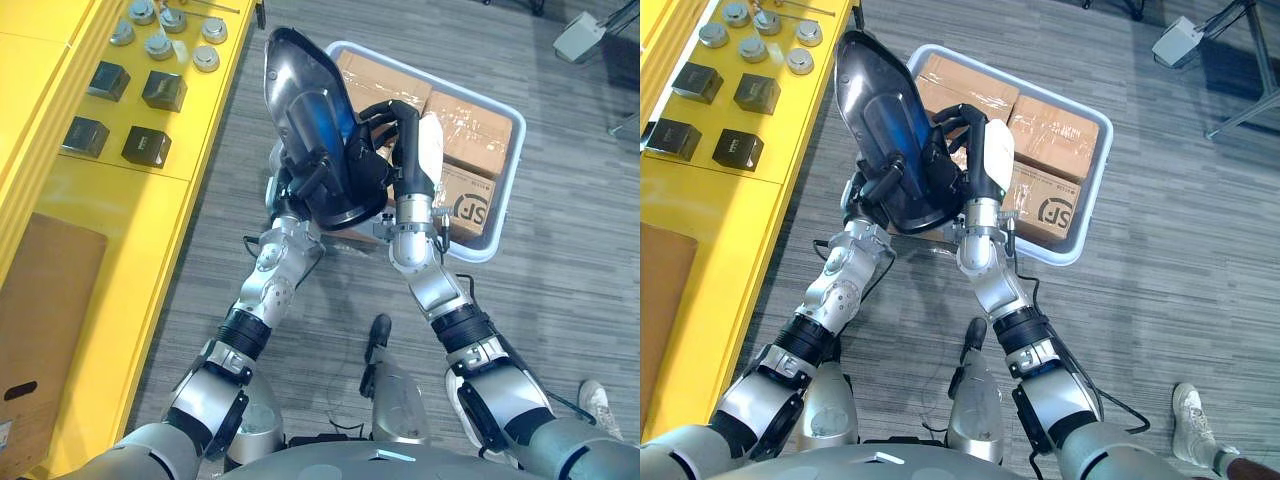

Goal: Walk over and take three plastic housings, then place them on the shelf

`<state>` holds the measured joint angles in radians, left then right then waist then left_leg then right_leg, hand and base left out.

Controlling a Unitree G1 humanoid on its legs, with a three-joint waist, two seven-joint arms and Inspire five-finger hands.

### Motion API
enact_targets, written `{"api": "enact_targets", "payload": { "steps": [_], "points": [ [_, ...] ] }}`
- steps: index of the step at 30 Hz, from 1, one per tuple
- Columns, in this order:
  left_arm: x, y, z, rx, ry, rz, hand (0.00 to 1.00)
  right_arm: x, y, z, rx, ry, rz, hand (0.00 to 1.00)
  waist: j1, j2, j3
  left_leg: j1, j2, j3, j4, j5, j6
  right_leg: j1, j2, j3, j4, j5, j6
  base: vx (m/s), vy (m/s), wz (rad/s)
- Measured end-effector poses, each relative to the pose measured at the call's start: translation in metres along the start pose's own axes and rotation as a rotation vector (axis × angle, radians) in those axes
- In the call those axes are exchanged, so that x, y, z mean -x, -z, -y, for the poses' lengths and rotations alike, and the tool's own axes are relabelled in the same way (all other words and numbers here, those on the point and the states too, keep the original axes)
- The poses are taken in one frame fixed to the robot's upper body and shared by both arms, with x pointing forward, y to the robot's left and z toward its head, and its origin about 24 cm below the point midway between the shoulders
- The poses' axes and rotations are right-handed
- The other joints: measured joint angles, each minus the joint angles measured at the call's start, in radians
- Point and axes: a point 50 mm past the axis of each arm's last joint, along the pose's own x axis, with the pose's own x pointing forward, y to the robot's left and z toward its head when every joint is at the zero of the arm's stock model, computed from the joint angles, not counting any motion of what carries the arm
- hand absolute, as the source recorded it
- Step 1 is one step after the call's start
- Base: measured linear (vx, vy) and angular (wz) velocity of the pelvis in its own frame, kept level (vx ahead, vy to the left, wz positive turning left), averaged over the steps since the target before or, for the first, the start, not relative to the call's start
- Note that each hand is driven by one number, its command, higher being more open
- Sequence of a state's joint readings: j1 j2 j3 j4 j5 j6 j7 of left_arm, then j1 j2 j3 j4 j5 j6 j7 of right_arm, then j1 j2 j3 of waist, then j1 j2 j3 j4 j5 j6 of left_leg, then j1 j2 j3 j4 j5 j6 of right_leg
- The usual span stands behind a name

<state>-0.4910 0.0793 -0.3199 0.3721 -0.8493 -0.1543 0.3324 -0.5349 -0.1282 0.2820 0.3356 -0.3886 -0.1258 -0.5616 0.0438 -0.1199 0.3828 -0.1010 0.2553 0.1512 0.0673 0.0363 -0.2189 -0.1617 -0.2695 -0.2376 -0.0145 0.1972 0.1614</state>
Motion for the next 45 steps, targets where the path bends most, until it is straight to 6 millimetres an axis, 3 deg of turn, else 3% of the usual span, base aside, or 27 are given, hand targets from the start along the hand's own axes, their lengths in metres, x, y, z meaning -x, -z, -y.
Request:
{"api": "enact_targets", "payload": {
  "steps": [4, 5, 9, 12, 16, 20, 25, 29, 32, 35, 38, 42, 45],
  "points": [
    [0.007, 0.01, -0.009, 0.042, 0.017, -0.045, 0.0, 0.013, 0.006, -0.003, -0.002, -0.006, -0.002, 0.0, -0.001, -0.027, -0.02, 0.007, 0.0, 0.005, 0.0, -0.009, -0.001, 0.008, 0.0, 0.001, -0.007, 0.0, 0.001, 0.02, 0.005, -0.02],
    [0.007, 0.011, -0.009, 0.041, 0.017, -0.047, 0.0, 0.014, 0.006, -0.003, 0.003, -0.006, -0.001, 1.0, -0.001, -0.027, -0.021, 0.008, 0.0, 0.006, 0.0, -0.009, -0.001, 0.009, 0.0, 0.0, -0.007, 0.0, 0.001, 0.0, 0.0, 0.0],
    [0.011, 0.015, -0.011, 0.044, 0.013, -0.046, 0.0, 0.025, 0.007, -0.001, -0.024, 0.006, 0.002, 1.0, 0.001, -0.027, -0.021, 0.024, 0.0, 0.006, 0.0, -0.013, 0.0, 0.025, 0.0, -0.001, -0.009, 0.0, 0.001, 0.0, 0.0, 0.0],
    [0.019, 0.009, -0.005, 0.099, 0.005, 0.019, 0.0, 0.042, 0.002, 0.001, -0.153, 0.046, -0.021, 1.0, 0.0, -0.027, -0.024, 0.043, 0.0, 0.011, 0.0, -0.024, 0.0, 0.046, 0.0, -0.004, -0.019, -0.001, 0.001, 0.0, 0.001, -0.01],
    [0.041, -0.026, 0.014, 0.064, -0.036, 0.316, 0.0, 0.082, 0.003, -0.001, -0.285, 0.047, -0.13, 1.0, 0.0, -0.019, -0.076, 0.064, 0.0, 0.02, -0.004, -0.037, -0.002, 0.065, 0.0, -0.014, -0.027, -0.001, 0.001, 0.01, 0.004, -0.03],
    [0.06, -0.042, -0.002, -0.107, -0.19, 0.514, 0.0, 0.094, -0.004, 0.019, -0.406, 0.126, -0.135, 1.0, -0.02, 0.003, -0.171, 0.1, 0.0, 0.035, -0.009, -0.054, -0.006, 0.098, 0.0, -0.024, -0.041, -0.001, 0.002, 0.05, 0.012, -0.07],
    [0.086, -0.069, -0.029, -0.374, -0.432, 0.775, 0.0, 0.108, 0.013, 0.065, -0.576, 0.326, -0.239, 1.0, -0.026, 0.021, -0.234, 0.149, 0.0, 0.06, -0.016, -0.065, -0.005, 0.128, 0.0, -0.03, -0.043, -0.001, 0.002, 0.01, 0.005, -0.1],
    [0.112, -0.076, -0.051, -0.506, -0.517, 0.827, 0.0, 0.127, 0.026, 0.102, -0.627, 0.434, -0.291, 1.0, -0.048, 0.047, -0.264, 0.163, -0.001, 0.079, -0.016, -0.074, -0.006, 0.133, 0.0, -0.031, -0.057, -0.001, 0.002, -0.02, -0.001, -0.13],
    [0.126, -0.066, -0.066, -0.563, -0.55, 0.748, 0.0, 0.146, 0.035, 0.111, -0.729, 0.389, -0.334, 1.0, -0.07, 0.073, -0.281, 0.164, -0.001, 0.088, -0.016, -0.078, -0.002, 0.132, 0.0, -0.031, -0.062, 0.0, 0.006, -0.02, -0.003, -0.1],
    [0.135, -0.054, -0.076, -0.581, -0.513, 0.646, 0.0, 0.17, 0.042, 0.11, -0.845, 0.345, -0.405, 1.0, -0.079, 0.093, -0.291, 0.164, -0.001, 0.092, -0.017, -0.078, -0.002, 0.128, 0.0, -0.03, -0.062, 0.0, 0.007, -0.01, 0.0, -0.04],
    [0.142, -0.046, -0.08, -0.522, -0.442, 0.575, 0.0, 0.179, 0.045, 0.106, -0.851, 0.331, -0.443, 1.0, -0.078, 0.103, -0.297, 0.164, -0.001, 0.092, -0.016, -0.078, -0.002, 0.128, 0.0, -0.031, -0.062, -0.001, 0.007, 0.0, 0.0, 0.0],
    [0.144, -0.05, -0.078, -0.447, -0.358, 0.579, 0.0, 0.183, 0.052, 0.097, -0.914, 0.29, -0.478, 1.0, -0.072, 0.104, -0.298, 0.161, -0.001, 0.091, -0.016, -0.078, -0.001, 0.126, -0.001, -0.034, -0.063, -0.001, 0.007, 0.0, 0.0, 0.0],
    [0.149, -0.06, -0.07, -0.421, -0.301, 0.618, 0.0, 0.175, 0.051, 0.076, -0.963, 0.19, -0.489, 1.0, -0.073, 0.112, -0.302, 0.147, -0.001, 0.077, -0.012, -0.078, 0.0, 0.126, -0.003, -0.054, -0.063, -0.001, 0.006, 0.0, 0.003, 0.09]
  ]
}}
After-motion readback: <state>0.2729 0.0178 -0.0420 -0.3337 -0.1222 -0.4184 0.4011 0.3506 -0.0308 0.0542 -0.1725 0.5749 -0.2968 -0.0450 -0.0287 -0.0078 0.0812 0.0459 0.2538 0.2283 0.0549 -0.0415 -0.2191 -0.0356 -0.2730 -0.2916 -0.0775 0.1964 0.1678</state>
